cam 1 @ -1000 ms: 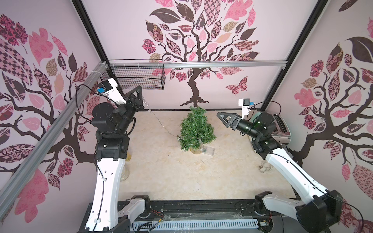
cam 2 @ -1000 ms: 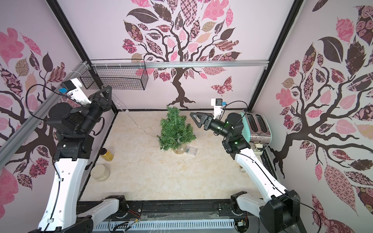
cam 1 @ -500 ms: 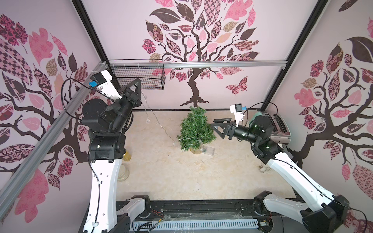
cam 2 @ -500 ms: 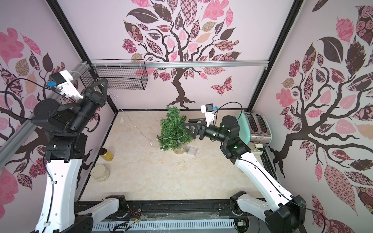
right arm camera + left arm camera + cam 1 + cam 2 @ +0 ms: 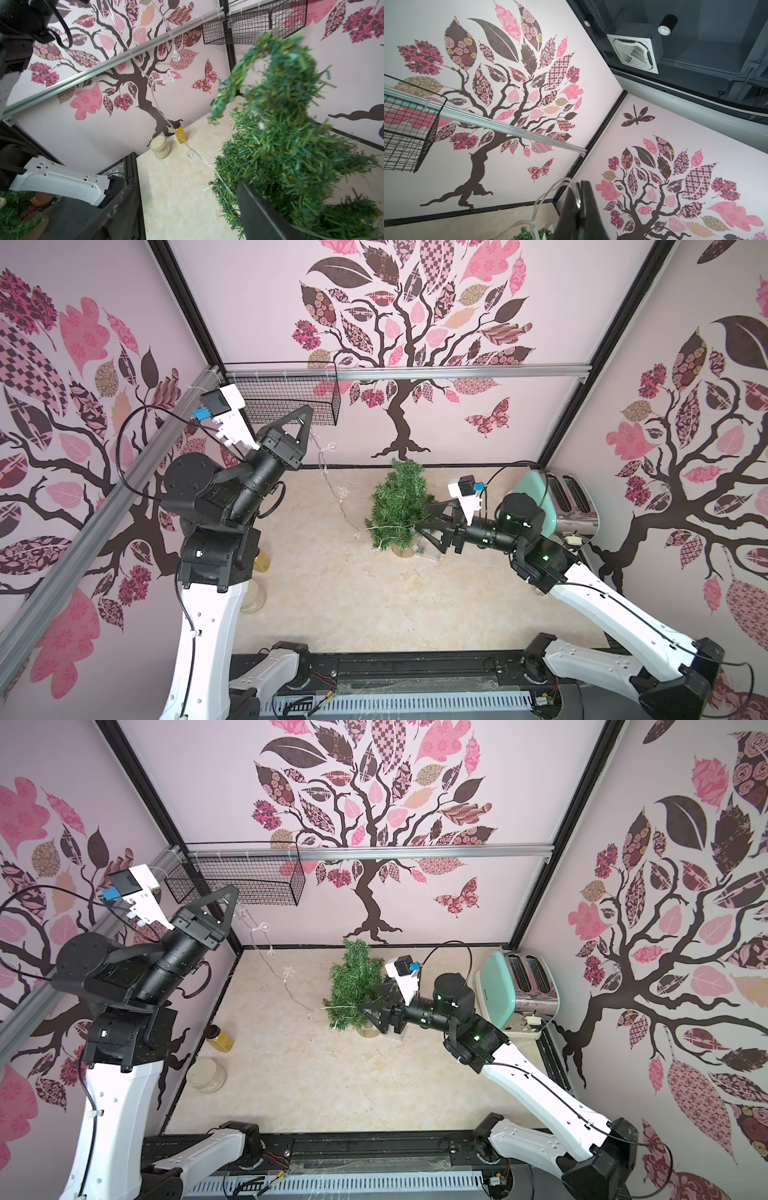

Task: Remove string lights from the small christmas tree
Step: Remove the light string from the Christmas tree.

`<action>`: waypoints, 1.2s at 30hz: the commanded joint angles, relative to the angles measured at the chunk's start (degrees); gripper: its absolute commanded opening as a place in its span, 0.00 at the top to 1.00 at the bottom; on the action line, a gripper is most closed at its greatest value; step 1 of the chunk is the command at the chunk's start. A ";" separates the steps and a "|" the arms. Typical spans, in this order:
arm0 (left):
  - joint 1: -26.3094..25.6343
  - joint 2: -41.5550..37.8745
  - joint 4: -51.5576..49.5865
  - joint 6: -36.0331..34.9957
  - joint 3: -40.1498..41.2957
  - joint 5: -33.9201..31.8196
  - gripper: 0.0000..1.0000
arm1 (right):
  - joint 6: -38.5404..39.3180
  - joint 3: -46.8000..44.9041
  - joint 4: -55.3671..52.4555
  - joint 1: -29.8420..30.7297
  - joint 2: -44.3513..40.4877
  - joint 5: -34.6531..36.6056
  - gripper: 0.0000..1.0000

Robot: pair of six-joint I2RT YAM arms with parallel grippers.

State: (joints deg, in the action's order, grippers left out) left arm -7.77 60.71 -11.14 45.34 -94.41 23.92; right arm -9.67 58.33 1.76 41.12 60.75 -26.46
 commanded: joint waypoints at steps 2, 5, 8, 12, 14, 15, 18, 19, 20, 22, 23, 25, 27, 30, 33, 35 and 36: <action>-0.36 -1.76 3.02 4.39 1.88 3.64 1.00 | 8.98 -0.22 -2.36 7.70 0.67 10.63 0.19; -0.38 -2.73 4.50 6.14 2.99 4.76 1.00 | 11.04 -0.15 -0.31 12.66 2.72 14.58 0.19; -0.41 -3.40 5.00 7.22 3.72 5.31 1.00 | 12.36 0.47 2.41 15.22 5.89 16.45 0.20; -0.39 -3.98 5.53 8.25 4.93 6.19 1.00 | 14.11 2.98 4.20 16.74 10.86 18.59 0.20; -0.40 -4.43 6.39 8.91 6.16 6.60 1.00 | 14.93 4.28 5.34 17.35 12.93 18.69 0.20; -0.45 -4.73 6.71 9.18 6.62 6.68 1.00 | 14.97 4.54 6.05 17.49 13.67 18.43 0.20; -0.41 -5.30 7.44 9.89 7.23 7.28 1.00 | 15.05 5.73 7.66 17.63 15.97 16.63 0.20; -0.43 -5.41 7.61 10.07 7.25 7.53 1.00 | 15.19 6.04 8.26 17.76 16.64 15.93 0.20; -0.43 -5.49 7.79 10.32 7.23 7.71 1.00 | 15.21 6.21 8.82 17.97 17.30 15.15 0.21; -0.40 -5.43 8.34 10.99 7.31 8.15 1.00 | 15.26 6.46 10.22 18.27 18.39 13.85 0.21; -0.47 -5.46 8.83 11.51 7.44 8.48 1.00 | 15.21 6.81 10.57 18.46 19.05 13.49 0.21; -0.41 -5.68 9.98 12.56 8.09 8.72 1.00 | 15.30 7.79 10.92 18.73 20.45 12.73 0.21; -0.49 -5.77 10.92 13.42 8.72 8.86 1.00 | 15.30 8.92 11.07 18.82 21.99 12.40 0.22; -0.47 -5.80 11.73 14.34 9.46 8.99 1.00 | 15.30 9.89 12.06 18.91 23.76 13.46 0.24; -0.45 -5.87 13.03 15.69 10.37 9.27 1.00 | 15.63 10.94 12.11 18.92 25.22 13.85 0.29; -0.52 -6.07 13.44 16.11 10.67 9.32 1.00 | 15.67 10.88 12.57 18.91 25.78 14.67 0.36; -0.51 -6.10 13.74 16.49 10.82 9.23 1.00 | 15.65 10.62 13.06 18.86 25.91 14.99 0.39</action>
State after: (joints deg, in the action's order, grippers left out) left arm -8.03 55.22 -0.43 60.31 -83.99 32.42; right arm 5.96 67.22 13.13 59.72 86.52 -12.25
